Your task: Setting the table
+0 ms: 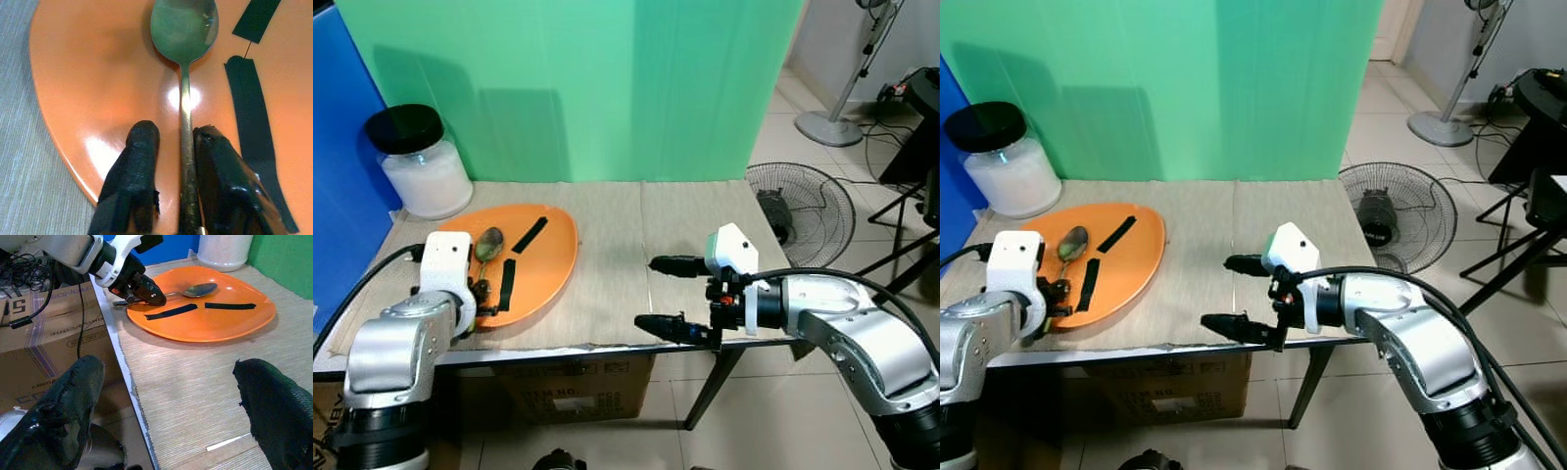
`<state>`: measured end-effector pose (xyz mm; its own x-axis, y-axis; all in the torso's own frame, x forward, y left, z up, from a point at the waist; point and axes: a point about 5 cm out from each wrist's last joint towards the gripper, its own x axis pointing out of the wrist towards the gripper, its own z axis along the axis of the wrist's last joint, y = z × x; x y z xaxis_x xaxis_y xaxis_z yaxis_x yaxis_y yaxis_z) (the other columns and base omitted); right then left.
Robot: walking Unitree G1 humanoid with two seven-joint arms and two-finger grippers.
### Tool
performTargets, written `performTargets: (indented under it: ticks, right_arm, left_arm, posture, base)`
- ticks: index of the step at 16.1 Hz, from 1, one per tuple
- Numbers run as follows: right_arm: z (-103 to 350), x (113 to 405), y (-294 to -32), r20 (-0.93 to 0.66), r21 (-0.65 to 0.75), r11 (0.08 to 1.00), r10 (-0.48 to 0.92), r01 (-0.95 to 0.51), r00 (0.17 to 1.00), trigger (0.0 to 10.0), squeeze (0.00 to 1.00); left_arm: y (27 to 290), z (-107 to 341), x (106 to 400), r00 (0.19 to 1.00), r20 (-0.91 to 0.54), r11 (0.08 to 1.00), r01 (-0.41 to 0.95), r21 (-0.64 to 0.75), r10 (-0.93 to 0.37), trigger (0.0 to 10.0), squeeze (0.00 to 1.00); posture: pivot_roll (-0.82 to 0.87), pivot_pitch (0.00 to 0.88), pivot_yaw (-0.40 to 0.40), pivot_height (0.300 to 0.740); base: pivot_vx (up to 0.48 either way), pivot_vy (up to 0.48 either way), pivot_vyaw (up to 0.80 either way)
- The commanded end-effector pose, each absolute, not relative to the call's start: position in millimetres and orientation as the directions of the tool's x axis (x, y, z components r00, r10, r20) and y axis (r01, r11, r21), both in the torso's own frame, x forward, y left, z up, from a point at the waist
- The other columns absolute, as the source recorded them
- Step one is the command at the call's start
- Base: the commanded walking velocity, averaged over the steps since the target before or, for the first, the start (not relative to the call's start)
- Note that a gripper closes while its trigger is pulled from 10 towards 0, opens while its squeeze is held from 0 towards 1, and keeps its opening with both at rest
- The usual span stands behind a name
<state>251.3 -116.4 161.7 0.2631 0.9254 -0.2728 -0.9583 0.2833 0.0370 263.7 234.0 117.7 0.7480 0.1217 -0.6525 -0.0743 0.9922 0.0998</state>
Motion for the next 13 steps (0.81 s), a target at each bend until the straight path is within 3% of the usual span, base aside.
performTargets:
  ticks: [1, 6, 13]
  right_arm:
    - [162, 249, -116, -0.284, 0.029, 0.261, 0.928, -0.965, 0.242, 10.0, 0.0]
    - [161, 247, -116, -0.286, 0.033, 0.259, 0.928, -0.965, 0.239, 10.0, 0.0]
    - [159, 247, -114, -0.282, 0.038, 0.272, 0.926, -0.962, 0.25, 10.0, 0.0]
  left_arm:
    - [235, 114, 259, 0.739, -0.665, 0.993, -0.061, 0.098, 0.111, 0.0, 0.0]
    - [236, 114, 255, 0.756, -0.649, 0.995, -0.032, 0.097, 0.087, 0.0, 0.0]
    - [233, 130, 257, 0.869, -0.495, 0.998, 0.035, 0.043, -0.009, 0.0, 0.0]
  posture:
    - [-0.03, 0.011, 0.007, 0.74]
    - [-0.03, 0.01, 0.006, 0.74]
    - [-0.03, 0.018, 0.001, 0.74]
  base:
    - [0.0, 0.0, 0.0]
    - [0.0, 0.0, 0.0]
    - [0.0, 0.0, 0.0]
